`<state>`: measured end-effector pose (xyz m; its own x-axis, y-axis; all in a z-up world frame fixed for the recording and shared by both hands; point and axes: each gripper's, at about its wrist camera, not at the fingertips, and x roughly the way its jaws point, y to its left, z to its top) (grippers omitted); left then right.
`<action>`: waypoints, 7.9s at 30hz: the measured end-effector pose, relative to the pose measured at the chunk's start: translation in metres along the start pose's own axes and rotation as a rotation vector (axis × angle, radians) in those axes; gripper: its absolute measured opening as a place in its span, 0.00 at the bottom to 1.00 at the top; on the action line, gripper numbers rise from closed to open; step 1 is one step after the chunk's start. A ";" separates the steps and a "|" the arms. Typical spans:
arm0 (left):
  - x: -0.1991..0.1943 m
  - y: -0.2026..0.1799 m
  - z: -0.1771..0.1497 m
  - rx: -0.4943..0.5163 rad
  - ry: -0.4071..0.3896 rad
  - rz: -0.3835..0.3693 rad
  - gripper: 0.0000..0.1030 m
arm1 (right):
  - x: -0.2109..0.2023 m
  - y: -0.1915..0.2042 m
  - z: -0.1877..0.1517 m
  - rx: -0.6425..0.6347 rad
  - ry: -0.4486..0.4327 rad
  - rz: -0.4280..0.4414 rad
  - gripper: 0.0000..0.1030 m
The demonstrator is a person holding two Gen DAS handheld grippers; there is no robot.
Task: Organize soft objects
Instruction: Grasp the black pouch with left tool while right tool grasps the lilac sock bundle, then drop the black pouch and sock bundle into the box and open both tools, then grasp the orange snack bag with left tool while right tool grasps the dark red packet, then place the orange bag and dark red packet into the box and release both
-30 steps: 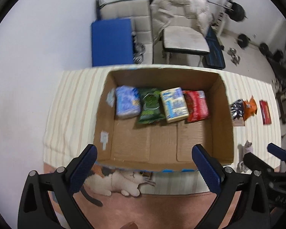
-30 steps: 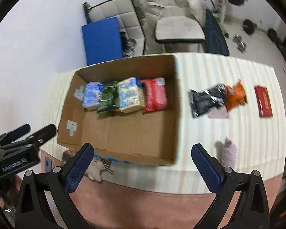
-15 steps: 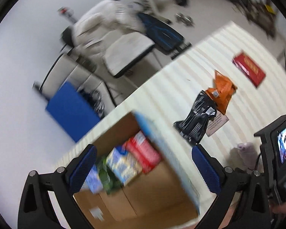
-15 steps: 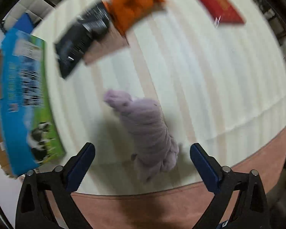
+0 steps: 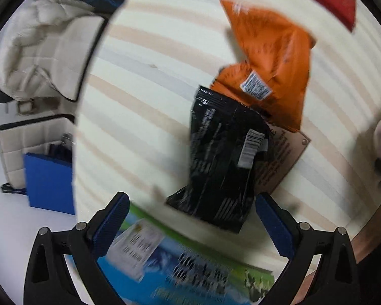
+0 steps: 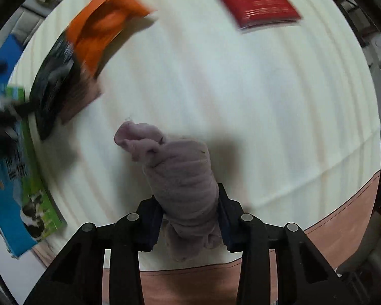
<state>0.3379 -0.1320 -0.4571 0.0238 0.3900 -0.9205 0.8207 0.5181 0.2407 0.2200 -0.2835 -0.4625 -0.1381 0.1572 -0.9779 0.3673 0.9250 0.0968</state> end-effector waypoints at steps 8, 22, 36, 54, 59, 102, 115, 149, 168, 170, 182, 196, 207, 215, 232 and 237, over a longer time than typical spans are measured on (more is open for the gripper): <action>0.010 0.009 0.009 -0.087 -0.009 -0.224 0.48 | -0.005 -0.041 0.019 0.077 0.033 0.133 0.67; -0.019 -0.010 -0.013 -0.189 -0.099 -0.188 0.43 | 0.001 -0.008 0.016 0.023 0.005 -0.006 0.36; -0.136 0.033 -0.154 -0.618 -0.399 -0.340 0.43 | -0.120 0.071 -0.037 -0.161 -0.173 0.113 0.35; -0.050 0.143 -0.375 -0.995 -0.230 -0.321 0.43 | -0.151 0.306 -0.111 -0.539 -0.139 0.267 0.35; 0.030 0.162 -0.391 -1.018 -0.055 -0.421 0.43 | -0.104 0.372 -0.122 -0.569 -0.065 0.235 0.36; 0.017 0.137 -0.423 -1.133 -0.130 -0.404 0.97 | -0.049 0.377 -0.127 -0.582 -0.060 -0.006 1.00; -0.069 0.090 -0.444 -1.162 -0.327 -0.250 0.97 | -0.129 0.325 -0.170 -0.578 -0.241 0.011 1.00; -0.054 -0.045 0.078 -0.130 -0.107 -0.119 0.96 | -0.111 -0.050 0.106 -0.140 -0.129 -0.056 1.00; -0.007 0.025 0.045 -0.714 -0.035 -0.489 0.63 | -0.023 -0.028 0.190 -0.150 0.010 -0.090 0.91; -0.010 0.024 0.046 -0.711 -0.039 -0.471 0.63 | -0.019 -0.026 0.188 -0.154 0.012 -0.132 0.83; -0.043 0.032 0.024 -0.727 -0.111 -0.462 0.57 | -0.036 -0.015 0.161 -0.172 -0.043 -0.154 0.57; -0.064 0.020 -0.018 -0.754 -0.168 -0.466 0.43 | -0.089 0.002 0.111 -0.174 -0.114 -0.058 0.55; -0.107 0.044 -0.119 -0.800 -0.281 -0.554 0.24 | -0.154 0.081 0.026 -0.301 -0.211 0.040 0.55; -0.037 0.023 -0.086 -0.891 -0.133 -0.838 0.38 | -0.136 0.053 0.017 -0.232 -0.193 0.000 0.55; -0.053 -0.011 -0.028 -0.836 -0.153 -0.605 0.41 | -0.071 -0.031 0.045 -0.101 -0.103 -0.024 0.54; -0.091 0.000 -0.076 -0.860 -0.248 -0.587 0.41 | -0.096 -0.011 0.034 -0.150 -0.134 0.003 0.54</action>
<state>0.2925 -0.1094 -0.3499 -0.0489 -0.2103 -0.9764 0.0663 0.9747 -0.2133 0.2601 -0.3204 -0.3762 -0.0097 0.1214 -0.9926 0.2245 0.9675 0.1161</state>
